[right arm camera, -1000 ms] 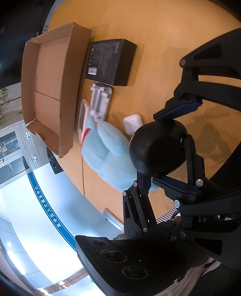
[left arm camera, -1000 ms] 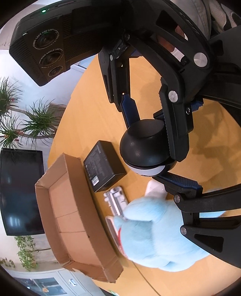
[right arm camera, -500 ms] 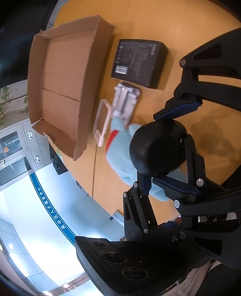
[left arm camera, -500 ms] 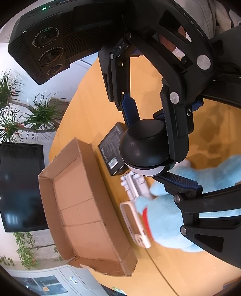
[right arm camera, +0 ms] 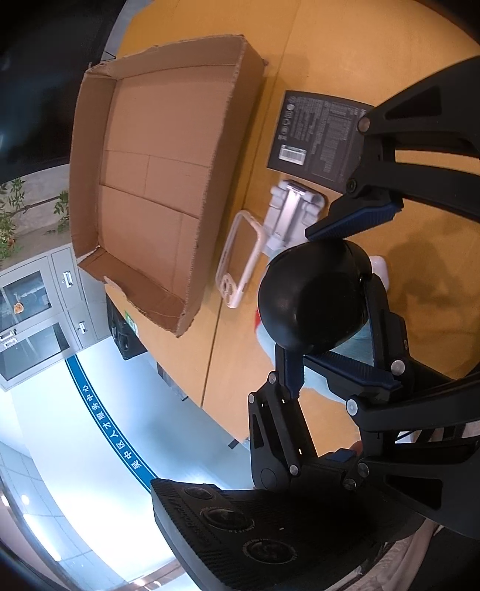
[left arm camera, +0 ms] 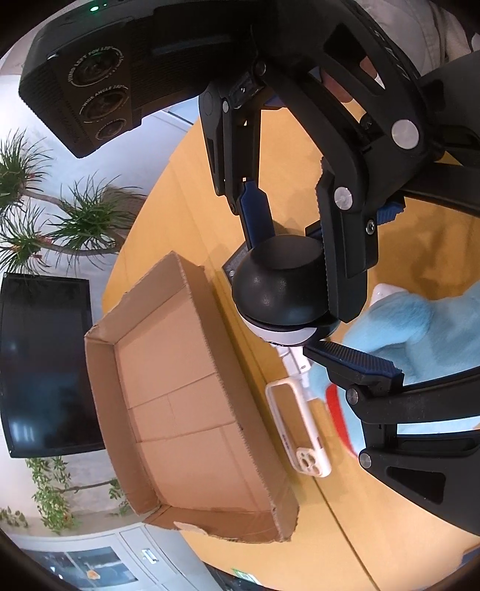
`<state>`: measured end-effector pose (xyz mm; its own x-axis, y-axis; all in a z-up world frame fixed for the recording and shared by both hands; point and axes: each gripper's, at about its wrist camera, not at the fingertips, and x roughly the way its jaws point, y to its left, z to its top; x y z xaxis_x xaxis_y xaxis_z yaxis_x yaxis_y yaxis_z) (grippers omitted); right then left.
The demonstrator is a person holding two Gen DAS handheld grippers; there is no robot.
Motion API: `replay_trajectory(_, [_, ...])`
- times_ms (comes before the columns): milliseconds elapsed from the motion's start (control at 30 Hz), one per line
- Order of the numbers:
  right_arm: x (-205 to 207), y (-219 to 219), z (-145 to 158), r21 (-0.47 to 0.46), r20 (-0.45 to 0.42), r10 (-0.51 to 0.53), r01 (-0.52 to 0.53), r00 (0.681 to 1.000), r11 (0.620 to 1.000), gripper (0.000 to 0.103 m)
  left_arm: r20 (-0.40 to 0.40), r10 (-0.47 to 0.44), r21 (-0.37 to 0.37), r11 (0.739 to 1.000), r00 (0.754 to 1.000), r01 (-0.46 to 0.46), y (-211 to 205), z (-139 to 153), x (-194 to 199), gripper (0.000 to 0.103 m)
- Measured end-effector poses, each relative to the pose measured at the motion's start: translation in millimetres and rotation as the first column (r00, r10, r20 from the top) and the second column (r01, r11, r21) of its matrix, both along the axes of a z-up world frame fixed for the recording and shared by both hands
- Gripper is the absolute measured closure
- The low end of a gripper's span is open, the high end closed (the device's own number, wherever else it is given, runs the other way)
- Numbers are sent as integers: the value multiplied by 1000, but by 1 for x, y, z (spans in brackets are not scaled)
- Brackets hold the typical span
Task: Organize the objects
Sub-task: 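Lift the black speaker ball with both grippers and carry it toward the cardboard box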
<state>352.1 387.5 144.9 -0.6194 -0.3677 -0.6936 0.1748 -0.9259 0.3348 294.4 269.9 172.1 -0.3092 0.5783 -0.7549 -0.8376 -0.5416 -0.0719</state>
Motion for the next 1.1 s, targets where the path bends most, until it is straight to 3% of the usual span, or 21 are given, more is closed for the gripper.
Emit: replay_trajectory(1100, [-38,20,29,27,-58,-30,32,998,999,44,-48,-4,28,1000,999,5,22,30,-48,49])
